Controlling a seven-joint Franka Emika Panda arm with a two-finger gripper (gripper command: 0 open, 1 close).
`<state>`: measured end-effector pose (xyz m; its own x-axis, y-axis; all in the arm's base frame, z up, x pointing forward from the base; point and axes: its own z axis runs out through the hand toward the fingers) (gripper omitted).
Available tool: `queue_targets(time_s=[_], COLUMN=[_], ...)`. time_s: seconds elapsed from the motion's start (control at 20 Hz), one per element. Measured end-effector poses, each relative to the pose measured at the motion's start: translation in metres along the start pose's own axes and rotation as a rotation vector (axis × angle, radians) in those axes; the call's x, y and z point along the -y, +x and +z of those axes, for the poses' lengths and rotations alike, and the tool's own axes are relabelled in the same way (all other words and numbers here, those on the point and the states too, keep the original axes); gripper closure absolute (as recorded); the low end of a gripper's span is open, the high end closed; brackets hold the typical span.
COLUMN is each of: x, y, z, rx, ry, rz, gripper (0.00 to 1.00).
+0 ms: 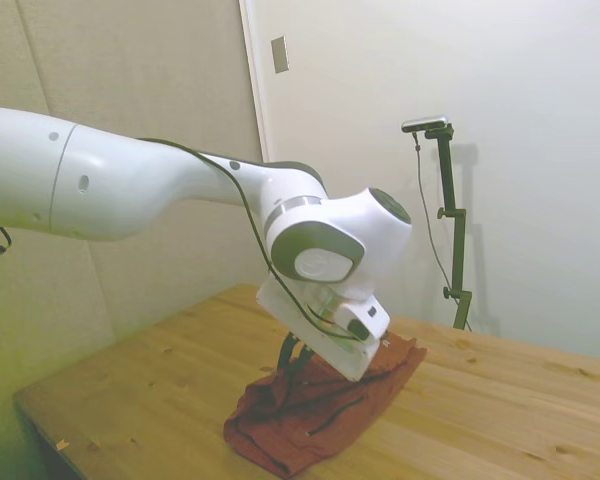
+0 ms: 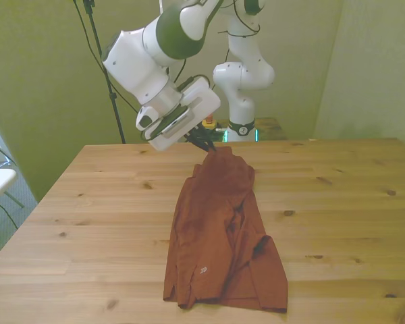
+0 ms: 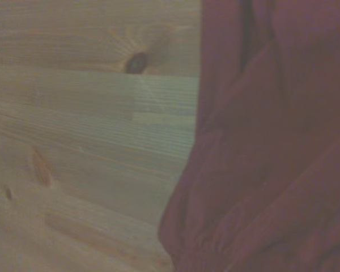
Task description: Unfold the shorts
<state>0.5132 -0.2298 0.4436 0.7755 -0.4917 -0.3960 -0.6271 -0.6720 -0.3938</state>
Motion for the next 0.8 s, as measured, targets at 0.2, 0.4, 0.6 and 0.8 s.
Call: queue_targets(time_s=[0.2, 0.4, 0.6, 0.8], x=[0.046, 0.085, 0.124, 0.152], y=[-0.017, -0.029, -0.046, -0.062], z=[0.008, 0.027, 0.053, 0.090], rx=[0.001, 0.016, 0.038, 0.064], ry=[-0.033, -0.061, -0.127, -0.211], rz=[-0.037, -0.064, -0.104, -0.165], gripper=[1.00, 1.00, 1.00, 0.00])
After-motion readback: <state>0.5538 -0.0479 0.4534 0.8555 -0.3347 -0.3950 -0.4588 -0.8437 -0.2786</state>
